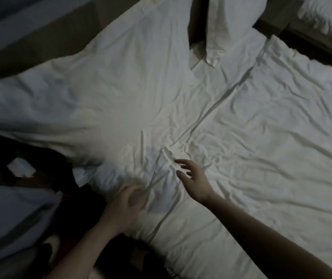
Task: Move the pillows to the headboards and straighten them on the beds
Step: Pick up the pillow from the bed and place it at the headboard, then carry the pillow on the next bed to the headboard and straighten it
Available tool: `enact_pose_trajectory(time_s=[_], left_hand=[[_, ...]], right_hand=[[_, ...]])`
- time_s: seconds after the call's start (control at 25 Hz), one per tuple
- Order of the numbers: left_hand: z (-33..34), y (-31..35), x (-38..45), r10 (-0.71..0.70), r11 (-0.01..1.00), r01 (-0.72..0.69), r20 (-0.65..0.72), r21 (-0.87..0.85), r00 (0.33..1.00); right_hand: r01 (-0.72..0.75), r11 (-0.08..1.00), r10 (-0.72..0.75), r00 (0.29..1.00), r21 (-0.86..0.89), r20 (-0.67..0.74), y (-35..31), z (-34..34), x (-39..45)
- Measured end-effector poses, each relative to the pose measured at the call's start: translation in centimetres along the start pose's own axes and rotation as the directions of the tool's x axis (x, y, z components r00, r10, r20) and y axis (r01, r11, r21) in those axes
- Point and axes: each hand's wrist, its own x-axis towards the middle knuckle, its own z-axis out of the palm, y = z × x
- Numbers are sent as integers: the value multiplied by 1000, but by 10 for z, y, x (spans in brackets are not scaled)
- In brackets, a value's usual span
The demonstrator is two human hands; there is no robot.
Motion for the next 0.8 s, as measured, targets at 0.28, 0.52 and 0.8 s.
enact_pose_trajectory(time_s=[0.28,0.52,0.8], left_hand=[[-9,73,-172,108,991,-104,45,-85,993],[25,102,-295,245,958,-228,84,-175,966],[108,122,-396,323,946,-308,247,-99,914]], right_hand=[[-133,957,149,988,259,-45,-56,-72,-253],[-173,935,220,968,310,-121,-39,-70,-438],[-224,862,334,926,455,-177,10,-97,-601]])
